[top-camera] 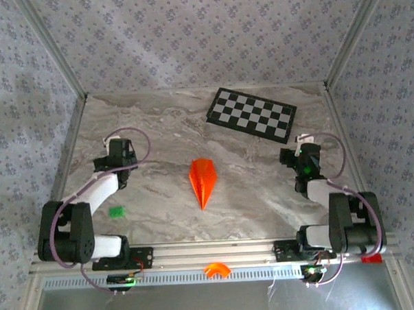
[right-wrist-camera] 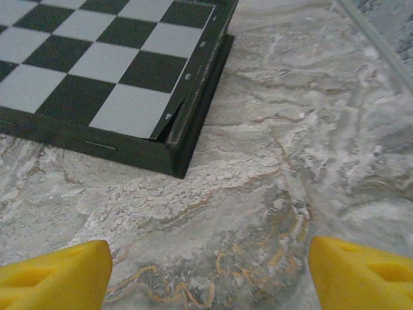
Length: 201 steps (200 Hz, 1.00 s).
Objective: Fold a paper plane with a square sheet of paper (pick it up from the middle)
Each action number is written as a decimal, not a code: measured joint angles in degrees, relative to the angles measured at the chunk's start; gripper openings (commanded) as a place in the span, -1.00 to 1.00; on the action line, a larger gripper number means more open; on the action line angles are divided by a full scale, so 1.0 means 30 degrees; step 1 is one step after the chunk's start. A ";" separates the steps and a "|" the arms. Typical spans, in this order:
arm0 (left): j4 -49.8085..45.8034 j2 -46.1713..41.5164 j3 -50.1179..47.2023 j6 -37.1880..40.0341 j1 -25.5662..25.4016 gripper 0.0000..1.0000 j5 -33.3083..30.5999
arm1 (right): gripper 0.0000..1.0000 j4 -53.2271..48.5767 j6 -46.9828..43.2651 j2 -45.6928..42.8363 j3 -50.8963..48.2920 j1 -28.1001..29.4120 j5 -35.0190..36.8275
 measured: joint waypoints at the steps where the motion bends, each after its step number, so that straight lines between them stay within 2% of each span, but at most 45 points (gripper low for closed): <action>1: 0.0102 0.0029 -0.0007 0.0044 0.0051 0.94 0.0073 | 0.64 0.0036 -0.0007 0.0102 0.0029 0.0000 -0.0044; 26: 0.2958 0.0882 -0.0452 0.0663 0.1457 0.94 0.1683 | 0.66 0.1836 -0.0393 0.2106 0.0488 -0.0073 -0.0758; 50: 0.5129 0.1260 -0.0561 0.1326 0.1617 0.94 0.3031 | 0.68 0.3898 -0.0554 0.3708 0.0474 -0.0073 -0.1443; 78: 0.7737 0.1945 -0.0874 0.2106 0.1676 0.93 0.4707 | 0.75 0.4954 -0.0707 0.3869 0.0226 -0.0087 -0.1676; 81: 0.8036 0.2040 -0.0976 0.2157 0.1698 0.94 0.4852 | 0.92 0.5056 -0.0714 0.3869 0.0226 -0.0087 -0.1676; 84: 0.8320 0.2127 -0.1078 0.2208 0.1698 0.94 0.4983 | 0.99 0.5136 -0.0699 0.3861 0.0226 -0.0087 -0.1676; 123: 1.2801 0.3344 -0.4131 0.2703 0.1821 0.98 0.6397 | 0.99 0.5683 -0.0831 0.3869 0.0226 -0.0058 -0.1435; 184: 1.4812 0.3774 -0.4539 0.2703 0.2193 0.99 0.7074 | 1.00 0.6164 -0.0831 0.3869 0.0226 0.0313 -0.0219; 201: 1.4936 0.3774 -0.4539 0.2900 0.2237 0.99 0.7912 | 0.99 0.6156 -0.0831 0.3869 0.0226 0.0306 -0.0226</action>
